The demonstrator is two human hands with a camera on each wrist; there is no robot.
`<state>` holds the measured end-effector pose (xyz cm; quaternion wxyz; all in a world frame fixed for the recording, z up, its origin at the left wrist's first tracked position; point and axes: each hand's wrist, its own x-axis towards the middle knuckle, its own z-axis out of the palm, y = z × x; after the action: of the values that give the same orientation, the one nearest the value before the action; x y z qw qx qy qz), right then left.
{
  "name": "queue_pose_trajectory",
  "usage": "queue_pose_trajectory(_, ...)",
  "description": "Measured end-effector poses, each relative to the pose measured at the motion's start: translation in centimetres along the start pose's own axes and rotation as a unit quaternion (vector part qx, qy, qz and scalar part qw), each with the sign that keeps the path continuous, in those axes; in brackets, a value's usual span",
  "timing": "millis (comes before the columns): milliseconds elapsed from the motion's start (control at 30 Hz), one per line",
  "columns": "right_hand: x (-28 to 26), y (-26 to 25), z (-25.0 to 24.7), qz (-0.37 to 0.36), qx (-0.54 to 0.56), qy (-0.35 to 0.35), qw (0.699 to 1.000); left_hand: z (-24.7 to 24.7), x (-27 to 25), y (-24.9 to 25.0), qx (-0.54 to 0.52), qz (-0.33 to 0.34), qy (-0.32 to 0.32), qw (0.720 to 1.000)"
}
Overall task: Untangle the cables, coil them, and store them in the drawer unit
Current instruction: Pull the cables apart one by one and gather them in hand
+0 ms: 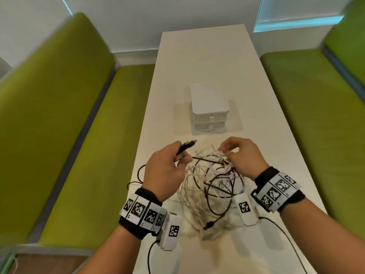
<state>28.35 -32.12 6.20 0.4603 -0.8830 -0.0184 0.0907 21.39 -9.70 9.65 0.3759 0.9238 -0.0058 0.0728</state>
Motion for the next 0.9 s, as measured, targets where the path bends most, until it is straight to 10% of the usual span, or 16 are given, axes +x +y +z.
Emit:
queue_pose_trajectory(267, -0.4, -1.4, -1.3, -0.004, -0.087, -0.020, 0.996, 0.6, 0.1, 0.9, 0.009, -0.030, -0.002, 1.000)
queue_pose_trajectory(467, 0.0, -1.0, -1.5, -0.004, -0.174, -0.193, 0.966, 0.6, 0.4, 0.6, -0.009, -0.031, -0.005, 0.999)
queue_pose_trajectory(667, 0.3, 0.1, -2.3, -0.028, -0.057, 0.010, 0.998, -1.2, 0.0, -1.5, 0.037, -0.074, -0.093, 0.992)
queue_pose_trajectory(900, -0.9, -0.1, -2.6, -0.074, -0.224, 0.013, 0.972, -3.0, 0.8, -1.4, 0.019, -0.030, -0.085, 0.996)
